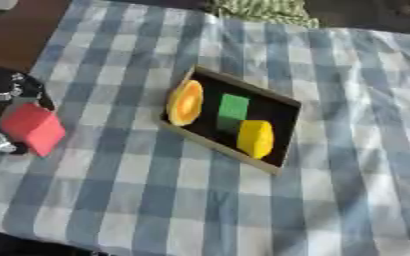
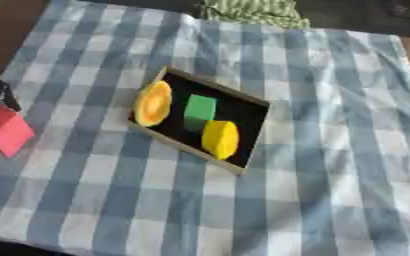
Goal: Pick up objects on the table and place them in the box.
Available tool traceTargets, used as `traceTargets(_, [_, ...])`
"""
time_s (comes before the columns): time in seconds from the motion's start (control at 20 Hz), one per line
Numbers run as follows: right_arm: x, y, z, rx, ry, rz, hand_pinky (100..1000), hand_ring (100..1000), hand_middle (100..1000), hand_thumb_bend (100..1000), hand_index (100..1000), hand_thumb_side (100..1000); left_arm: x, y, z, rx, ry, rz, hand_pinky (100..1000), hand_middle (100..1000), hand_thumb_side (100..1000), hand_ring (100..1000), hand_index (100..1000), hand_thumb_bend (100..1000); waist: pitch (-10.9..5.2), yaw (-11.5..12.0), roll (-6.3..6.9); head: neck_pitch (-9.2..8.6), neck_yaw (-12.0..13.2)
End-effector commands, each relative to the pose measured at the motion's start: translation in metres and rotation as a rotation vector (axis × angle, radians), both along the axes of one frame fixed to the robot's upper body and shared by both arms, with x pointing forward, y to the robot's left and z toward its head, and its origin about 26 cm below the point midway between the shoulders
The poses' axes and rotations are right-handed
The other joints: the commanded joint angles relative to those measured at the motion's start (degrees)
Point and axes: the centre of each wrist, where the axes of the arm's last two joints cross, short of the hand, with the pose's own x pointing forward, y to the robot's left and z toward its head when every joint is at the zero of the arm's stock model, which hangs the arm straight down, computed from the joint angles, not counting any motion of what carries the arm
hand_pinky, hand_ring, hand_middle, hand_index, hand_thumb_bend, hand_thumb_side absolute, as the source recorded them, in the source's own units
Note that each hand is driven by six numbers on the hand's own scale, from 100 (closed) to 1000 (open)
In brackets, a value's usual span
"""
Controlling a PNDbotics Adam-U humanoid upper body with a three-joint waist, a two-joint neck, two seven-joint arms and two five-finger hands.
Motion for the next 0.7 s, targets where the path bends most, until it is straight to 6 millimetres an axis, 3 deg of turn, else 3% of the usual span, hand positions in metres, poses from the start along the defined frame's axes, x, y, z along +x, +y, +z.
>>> traceTargets(0.05, [-0.004,-0.005,0.009,-0.002,-0.023,-0.016,892,754,742,100,834,337,-0.005,-0.004,0.029,-0.022,-0.089,-0.028,822,540,100,716,662,624,-1.45,-0.1,0.66,-0.26,0.1])
traceTargets(0.2, [-0.005,-0.006,0.01,-0.002,-0.027,-0.018,892,754,742,100,833,336,-0.013,-0.019,0.052,-0.06,-0.162,-0.086,803,506,100,681,622,627,-1.52,0.0,0.7,-0.21,-0.2])
traceTargets(0.35, [-0.007,-0.007,0.008,-0.001,-0.027,-0.019,892,754,734,100,833,400,-0.022,-0.035,0.075,-0.09,-0.226,-0.147,790,488,100,657,602,636,-1.61,0.1,0.78,-0.27,-0.4])
traceTargets(0.7, [-0.009,-0.008,0.009,0.001,-0.029,-0.021,892,754,731,100,833,404,-0.042,-0.081,0.115,-0.146,-0.305,-0.328,784,486,100,645,603,617,-1.81,0.4,0.97,-0.08,-1.2])
